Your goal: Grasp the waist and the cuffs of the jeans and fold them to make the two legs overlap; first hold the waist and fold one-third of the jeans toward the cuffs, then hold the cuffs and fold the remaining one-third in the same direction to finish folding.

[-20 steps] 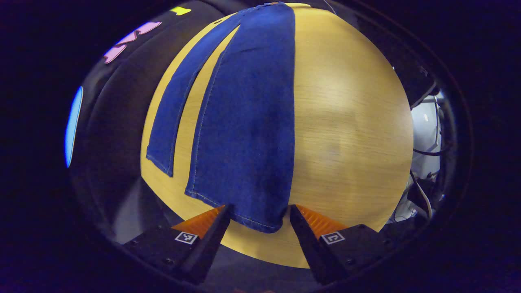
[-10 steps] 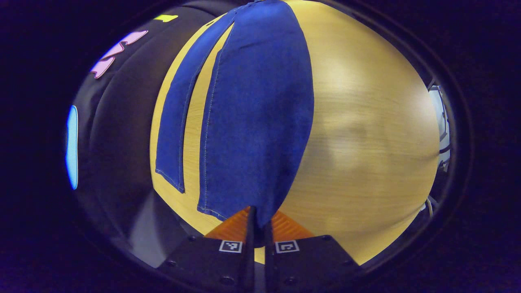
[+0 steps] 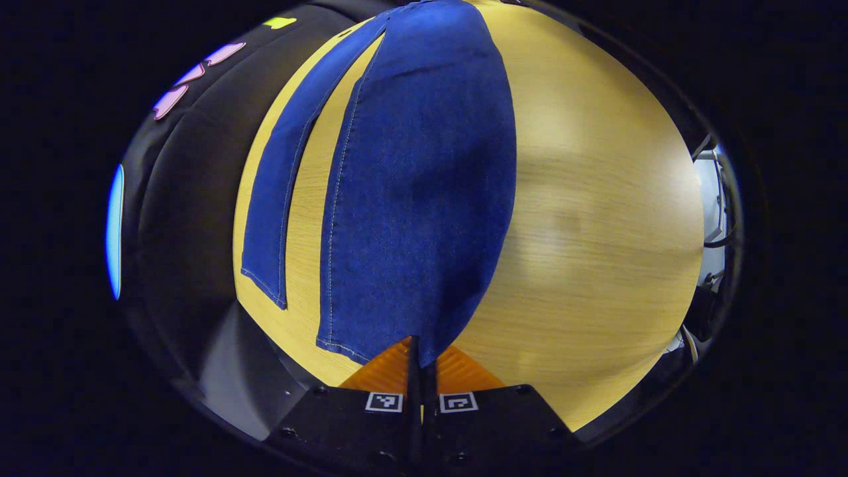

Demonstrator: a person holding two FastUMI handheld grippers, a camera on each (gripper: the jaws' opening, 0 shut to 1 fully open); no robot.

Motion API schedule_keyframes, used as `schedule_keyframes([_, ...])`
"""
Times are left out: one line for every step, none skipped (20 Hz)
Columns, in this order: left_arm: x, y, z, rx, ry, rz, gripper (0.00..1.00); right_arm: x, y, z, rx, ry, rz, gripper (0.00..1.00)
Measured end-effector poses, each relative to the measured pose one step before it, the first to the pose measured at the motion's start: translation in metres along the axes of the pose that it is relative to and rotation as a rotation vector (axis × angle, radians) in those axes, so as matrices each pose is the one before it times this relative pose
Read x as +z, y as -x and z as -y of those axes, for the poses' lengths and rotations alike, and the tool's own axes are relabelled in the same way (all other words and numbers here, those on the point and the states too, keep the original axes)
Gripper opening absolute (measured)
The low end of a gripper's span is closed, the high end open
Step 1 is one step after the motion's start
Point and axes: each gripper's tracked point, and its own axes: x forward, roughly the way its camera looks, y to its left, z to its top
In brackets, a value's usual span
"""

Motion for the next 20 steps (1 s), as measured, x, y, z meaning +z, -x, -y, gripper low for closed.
schedule_keyframes([-0.00096,-0.00022,-0.00020,0.00059,0.00443,-0.00575,0.09,-0.00256,-0.00865,-0.00007,0.00431,0.00754,-0.01099,0.96])
schedule_keyframes([0.00086,-0.00055,0.00038,0.00012,0.00334,-0.00443,0.06,-0.00282,-0.00882,-0.00603,0.02233,-0.00551,-0.01309,0.96])
schedule_keyframes([-0.00102,-0.00069,-0.00103,-0.00005,0.00091,-0.00358,0.10,0.00030,-0.00852,-0.00316,0.02415,0.00216,0.00213,0.96])
schedule_keyframes([0.00066,-0.00037,-0.00006,0.00001,0.00077,-0.00260,0.06,0.00467,-0.00611,-0.00075,0.01634,0.01892,0.01274,0.96])
schedule_keyframes([-0.00013,0.00158,0.00067,-0.00081,0.00157,-0.00274,0.06,0.00608,-0.00436,-0.00173,0.01295,0.02472,0.01372,0.96])
schedule_keyframes([0.00072,0.00094,0.00028,0.00243,0.00422,-0.00063,0.09,0.00332,-0.00115,-0.00104,0.00202,0.03031,0.01016,0.96])
schedule_keyframes([0.00001,0.00047,0.00036,0.00541,0.00573,0.00003,0.06,0.00244,0.00045,0.00102,-0.00113,0.01594,0.00411,0.95])
schedule_keyframes([0.00096,0.00102,-0.00038,0.00691,0.00616,0.00250,0.06,-0.00182,-0.00051,-0.00423,0.00446,-0.01092,-0.00808,0.94])
schedule_keyframes([0.00006,-0.00037,-0.00066,0.00641,0.00719,0.00169,0.06,-0.00172,-0.00134,-0.00456,0.01620,-0.03201,-0.00706,0.94])
schedule_keyframes([0.00039,-0.00064,-0.00020,0.00610,0.00502,0.00088,0.06,-0.00150,-0.00345,-0.00661,0.02435,-0.03262,-0.01179,0.90])
schedule_keyframes([0.00064,0.00074,-0.00002,0.00648,0.00071,-0.00002,0.06,-0.00039,-0.00239,-0.00409,0.01075,-0.00933,-0.01078,0.77])
schedule_keyframes([0.00107,-0.00018,-0.00066,0.01176,-0.00678,0.00222,0.06,0.00193,-0.00068,0.00300,-0.00059,0.00940,0.00146,0.63])
schedule_keyframes([-0.00020,0.00067,-0.00137,0.01769,-0.00328,0.00335,0.06,0.00109,0.00087,-0.00168,0.02210,-0.00931,-0.00497,0.49])
schedule_keyframes([0.00038,-0.00024,-0.00088,0.01657,0.00717,0.00336,0.06,-0.00310,-0.00102,-0.00107,0.00394,-0.02663,-0.01703,0.39])
schedule_keyframes([-0.00100,-0.00053,-0.00020,0.01068,0.02120,0.00282,0.06,-0.00183,-0.00486,0.00013,0.00898,-0.04193,-0.00258,0.29])
schedule_keyframes([0.00034,-0.00093,0.00002,0.00539,0.02564,0.00054,0.06,0.00299,0.00030,0.00429,0.00175,-0.04698,-0.00316,0.24])
schedule_keyframes([0.00191,0.00052,0.00149,0.00013,0.01719,0.00505,0.06,0.00301,-0.00388,0.00185,0.00522,-0.02940,-0.00100,0.12])
schedule_keyframes([0.00142,0.00079,0.00116,-0.00416,0.00722,0.00106,0.06,-0.00107,0.00404,0.00076,0.00826,-0.01893,-0.00795,0.08])
schedule_keyframes([0.00044,0.00183,0.00066,-0.01197,-0.00012,0.00399,0.06,0.00052,0.00073,0.00001,0.00821,-0.00845,-0.01000,0.06])
schedule_keyframes([0.00171,0.00071,0.00108,-0.01831,0.00171,0.00186,0.06,0.00021,-0.00042,0.00116,0.00463,-0.00187,-0.00427,0.05])
